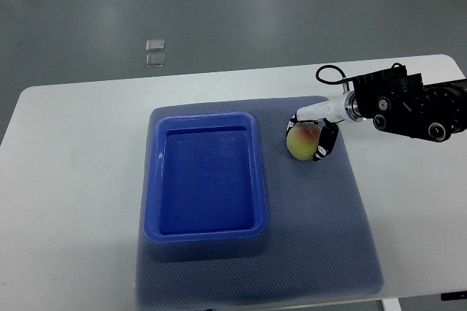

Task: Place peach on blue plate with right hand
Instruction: 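Lift the peach with the right hand above the blue tray, then lower the held peach into the blue tray with the right hand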

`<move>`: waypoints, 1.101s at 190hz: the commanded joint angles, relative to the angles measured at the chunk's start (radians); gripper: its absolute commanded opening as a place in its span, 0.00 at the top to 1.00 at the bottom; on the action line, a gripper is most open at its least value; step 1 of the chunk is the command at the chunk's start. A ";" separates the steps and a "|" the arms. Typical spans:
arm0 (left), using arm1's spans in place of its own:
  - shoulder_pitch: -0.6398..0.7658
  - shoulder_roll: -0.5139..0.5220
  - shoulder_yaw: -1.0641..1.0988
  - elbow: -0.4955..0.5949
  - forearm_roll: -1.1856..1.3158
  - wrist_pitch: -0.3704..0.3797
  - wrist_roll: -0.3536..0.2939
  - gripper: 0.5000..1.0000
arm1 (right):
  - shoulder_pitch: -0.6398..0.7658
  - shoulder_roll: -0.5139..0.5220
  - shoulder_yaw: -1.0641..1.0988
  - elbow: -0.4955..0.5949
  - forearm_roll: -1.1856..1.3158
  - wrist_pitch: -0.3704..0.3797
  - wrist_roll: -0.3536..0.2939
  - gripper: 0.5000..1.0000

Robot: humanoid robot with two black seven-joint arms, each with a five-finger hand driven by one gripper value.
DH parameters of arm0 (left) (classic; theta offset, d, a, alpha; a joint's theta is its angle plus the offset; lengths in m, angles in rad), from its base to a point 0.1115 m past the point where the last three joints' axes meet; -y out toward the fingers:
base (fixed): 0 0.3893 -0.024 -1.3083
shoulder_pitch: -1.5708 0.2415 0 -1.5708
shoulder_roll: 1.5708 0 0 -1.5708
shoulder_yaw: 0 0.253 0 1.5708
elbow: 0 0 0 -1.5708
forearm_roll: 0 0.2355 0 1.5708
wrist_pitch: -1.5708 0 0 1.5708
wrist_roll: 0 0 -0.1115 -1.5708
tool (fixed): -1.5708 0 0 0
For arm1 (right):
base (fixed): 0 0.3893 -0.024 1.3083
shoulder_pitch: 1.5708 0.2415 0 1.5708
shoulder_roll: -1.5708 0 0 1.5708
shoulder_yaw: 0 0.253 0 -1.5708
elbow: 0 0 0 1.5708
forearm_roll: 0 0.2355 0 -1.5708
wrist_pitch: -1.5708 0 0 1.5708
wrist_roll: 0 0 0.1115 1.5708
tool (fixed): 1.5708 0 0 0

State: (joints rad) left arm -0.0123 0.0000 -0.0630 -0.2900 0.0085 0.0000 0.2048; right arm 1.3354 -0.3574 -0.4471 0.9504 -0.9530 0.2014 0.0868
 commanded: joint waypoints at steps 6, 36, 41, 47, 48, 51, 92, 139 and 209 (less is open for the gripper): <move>0.000 0.000 0.000 0.000 0.001 0.000 -0.001 0.00 | -0.001 0.003 0.001 -0.004 -0.018 -0.011 0.001 1.00; 0.000 0.000 0.000 0.003 -0.001 0.000 -0.001 0.00 | 0.105 -0.067 0.025 0.036 -0.009 0.004 0.002 1.00; 0.000 0.000 0.000 0.003 -0.001 0.000 0.001 0.00 | 0.148 -0.097 0.039 0.068 -0.003 0.027 0.004 1.00; 0.000 0.000 0.000 0.003 -0.001 0.000 0.001 0.00 | 0.148 -0.097 0.039 0.068 -0.003 0.027 0.004 1.00; 0.000 0.000 0.000 0.003 -0.001 0.000 0.001 0.00 | 0.148 -0.097 0.039 0.068 -0.003 0.027 0.004 1.00; 0.000 0.000 0.000 0.003 -0.001 0.000 -0.001 0.00 | 0.219 -0.147 0.059 0.124 0.000 0.089 0.004 1.00; 0.000 0.000 0.002 -0.001 0.001 0.000 -0.001 0.00 | 0.426 -0.276 0.087 0.235 0.003 0.263 0.007 1.00; 0.000 0.000 0.002 0.003 -0.001 0.000 -0.001 0.00 | 0.487 -0.241 0.087 0.275 0.014 0.245 0.008 1.00; 0.000 0.000 0.000 -0.003 0.001 0.000 -0.001 0.00 | 0.376 0.201 0.073 0.059 0.152 0.084 0.008 1.00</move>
State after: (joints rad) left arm -0.0122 0.0000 -0.0614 -0.2910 0.0090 0.0001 0.2041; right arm 1.7656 -0.2944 -0.3718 1.1068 -0.8053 0.3118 0.0953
